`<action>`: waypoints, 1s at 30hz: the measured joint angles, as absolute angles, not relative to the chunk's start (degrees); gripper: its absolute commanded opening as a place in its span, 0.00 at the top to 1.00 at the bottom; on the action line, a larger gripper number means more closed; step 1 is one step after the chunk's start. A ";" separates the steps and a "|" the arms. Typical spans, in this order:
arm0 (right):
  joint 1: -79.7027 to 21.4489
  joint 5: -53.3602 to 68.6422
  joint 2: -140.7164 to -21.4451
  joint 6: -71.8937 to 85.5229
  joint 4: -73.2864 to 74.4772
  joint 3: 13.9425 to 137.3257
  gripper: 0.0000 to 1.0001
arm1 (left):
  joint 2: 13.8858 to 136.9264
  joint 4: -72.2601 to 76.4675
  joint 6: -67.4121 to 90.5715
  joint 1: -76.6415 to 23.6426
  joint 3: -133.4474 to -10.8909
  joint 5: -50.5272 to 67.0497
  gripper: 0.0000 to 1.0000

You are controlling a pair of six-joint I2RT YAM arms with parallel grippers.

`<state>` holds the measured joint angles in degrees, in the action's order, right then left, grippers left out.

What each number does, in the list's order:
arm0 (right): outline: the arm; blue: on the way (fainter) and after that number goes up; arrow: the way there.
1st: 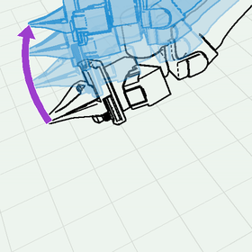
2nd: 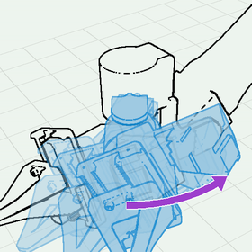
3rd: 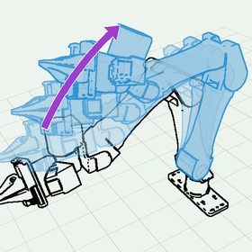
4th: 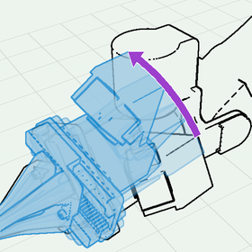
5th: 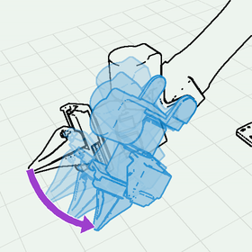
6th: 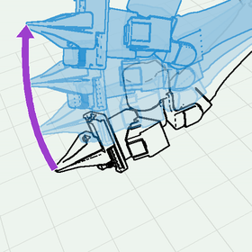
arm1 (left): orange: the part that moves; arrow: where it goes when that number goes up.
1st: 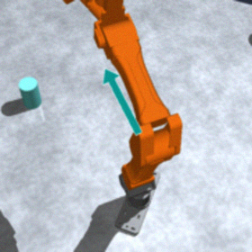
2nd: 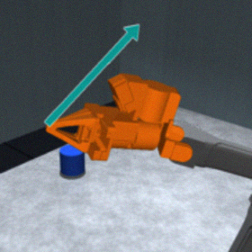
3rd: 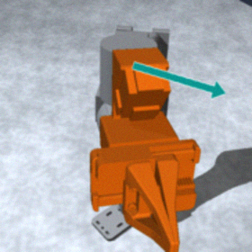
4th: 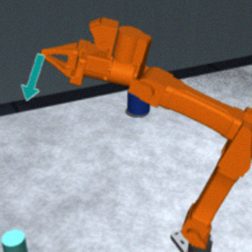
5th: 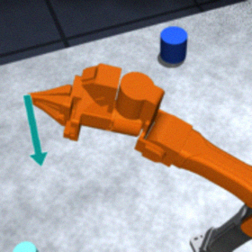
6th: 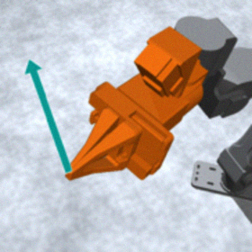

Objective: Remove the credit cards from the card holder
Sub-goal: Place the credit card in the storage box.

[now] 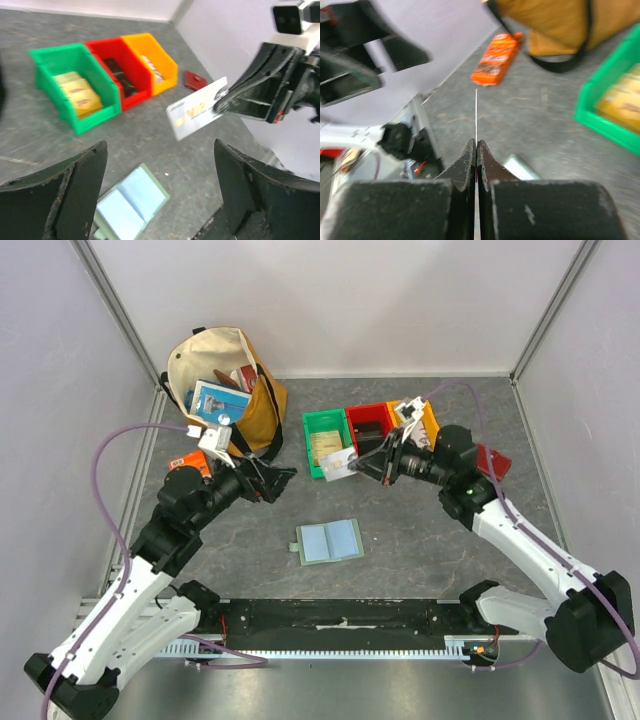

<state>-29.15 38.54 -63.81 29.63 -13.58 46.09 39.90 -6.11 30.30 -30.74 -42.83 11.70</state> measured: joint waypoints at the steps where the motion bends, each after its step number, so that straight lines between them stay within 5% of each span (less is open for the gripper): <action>1: -27.79 37.56 -64.05 28.42 -10.72 47.55 1.00 | 39.53 -8.82 29.10 -30.52 -44.29 8.82 0.03; 16: -5.63 14.74 -83.37 20.95 16.60 65.91 1.00 | 40.80 -24.88 20.82 -27.07 -44.47 -10.20 0.02; 30: -3.90 14.13 -101.51 14.85 18.59 73.91 1.00 | 36.73 -25.67 17.98 -26.68 -42.68 -10.52 0.01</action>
